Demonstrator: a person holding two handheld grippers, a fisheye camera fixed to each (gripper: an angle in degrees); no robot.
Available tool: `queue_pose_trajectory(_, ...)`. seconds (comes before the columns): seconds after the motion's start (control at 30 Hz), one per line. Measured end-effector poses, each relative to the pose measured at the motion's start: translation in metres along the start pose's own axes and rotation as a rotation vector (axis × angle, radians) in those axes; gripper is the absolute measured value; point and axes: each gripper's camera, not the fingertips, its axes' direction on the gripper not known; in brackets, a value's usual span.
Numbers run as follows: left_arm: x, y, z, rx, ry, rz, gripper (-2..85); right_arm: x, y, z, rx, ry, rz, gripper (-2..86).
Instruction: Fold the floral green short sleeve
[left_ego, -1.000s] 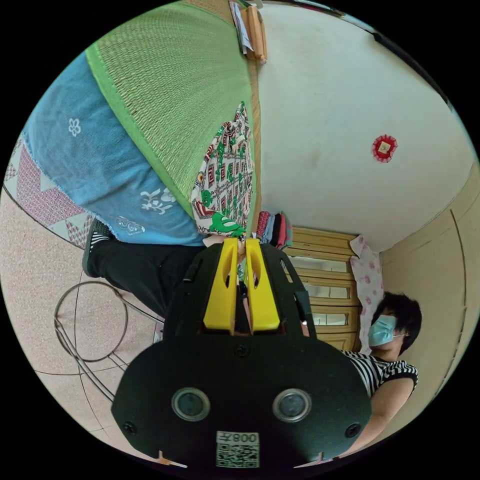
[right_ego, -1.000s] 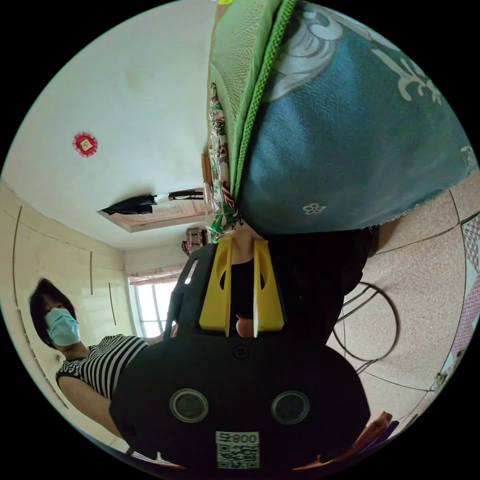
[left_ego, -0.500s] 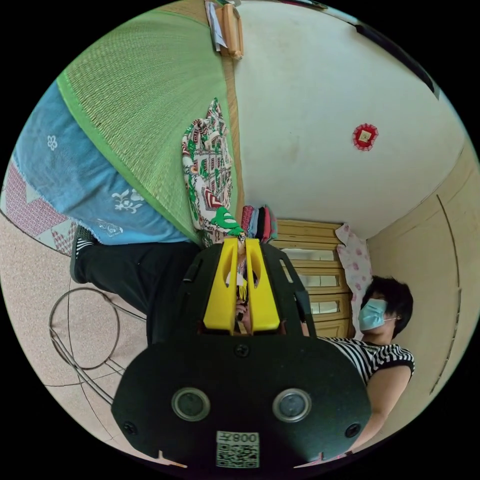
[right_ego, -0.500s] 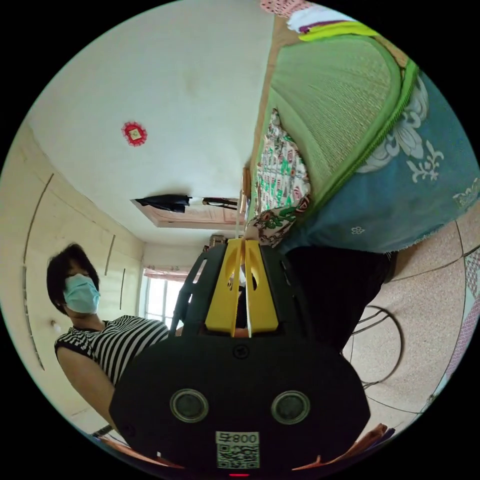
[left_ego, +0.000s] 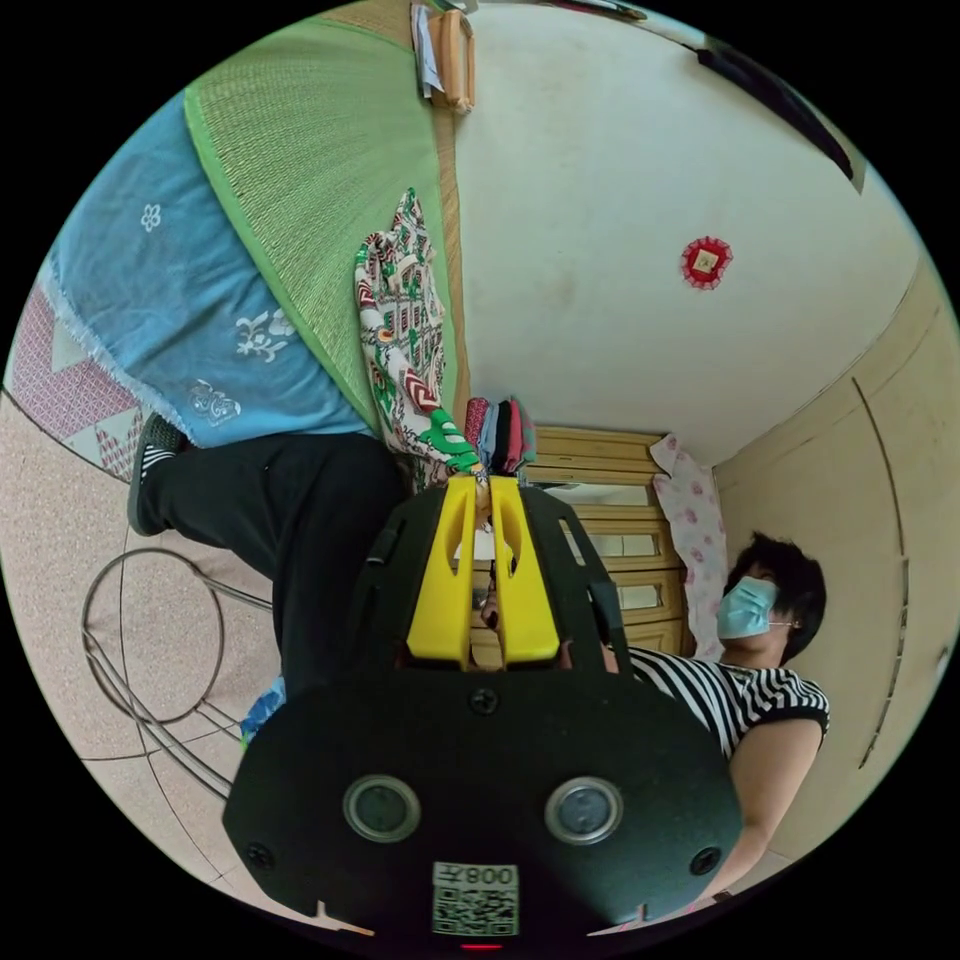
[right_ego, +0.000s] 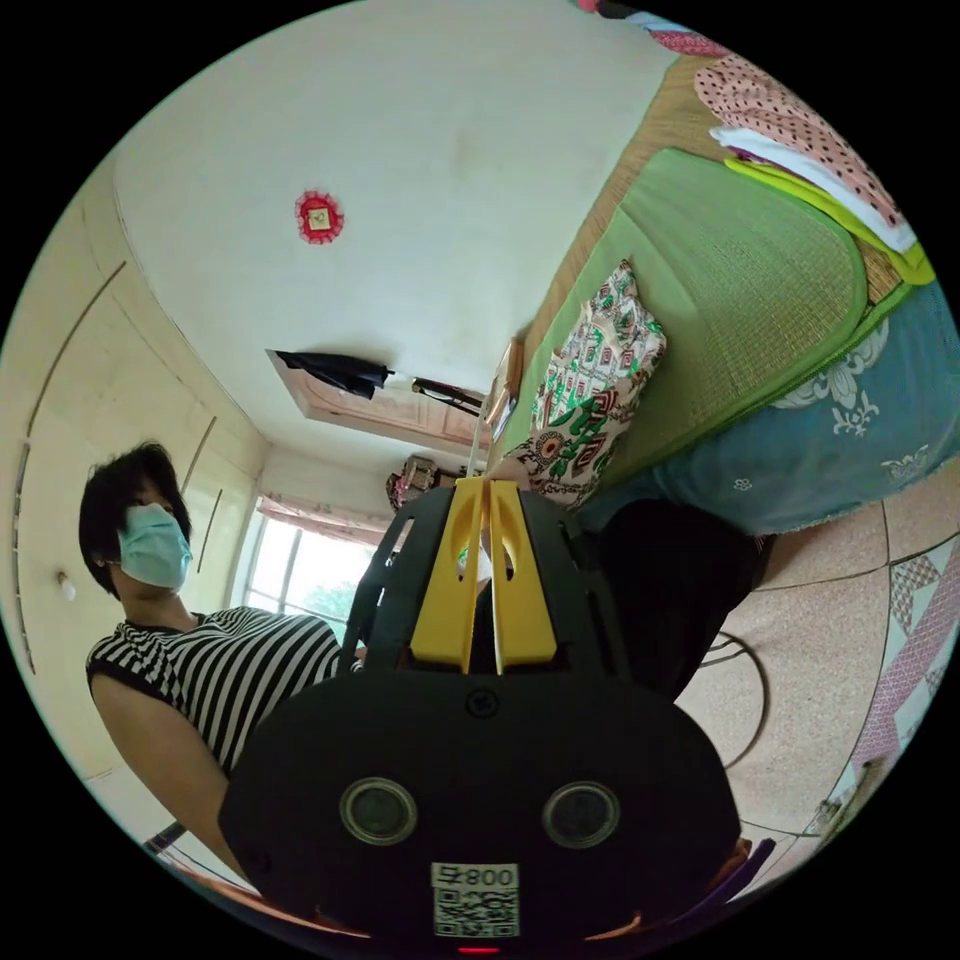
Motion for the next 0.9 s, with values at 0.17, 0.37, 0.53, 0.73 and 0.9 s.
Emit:
queue_pose_trajectory(0.17, 0.011, 0.007, -0.011, 0.008, 0.044, 0.017, 2.6, -0.032, 0.013, 0.006, 0.01, -0.004, -0.054, 0.5)
queue_pose_trajectory(0.37, 0.025, 0.004, -0.017, 0.017, 0.099, 0.051, 2.6, -0.065, 0.022, 0.019, 0.001, 0.019, -0.105, 0.5)
queue_pose_trajectory(0.53, 0.029, -0.007, -0.017, 0.017, 0.104, 0.041, 2.6, -0.077, 0.022, 0.033, 0.008, 0.038, -0.094, 0.5)
queue_pose_trajectory(0.73, 0.037, -0.031, -0.009, 0.027, 0.122, 0.041, 2.5, -0.09, 0.002, 0.053, 0.018, 0.062, -0.095, 0.5)
queue_pose_trajectory(0.9, 0.045, -0.056, 0.001, 0.029, 0.128, 0.043, 2.5, -0.099, -0.027, 0.07, 0.029, 0.077, -0.098, 0.5)
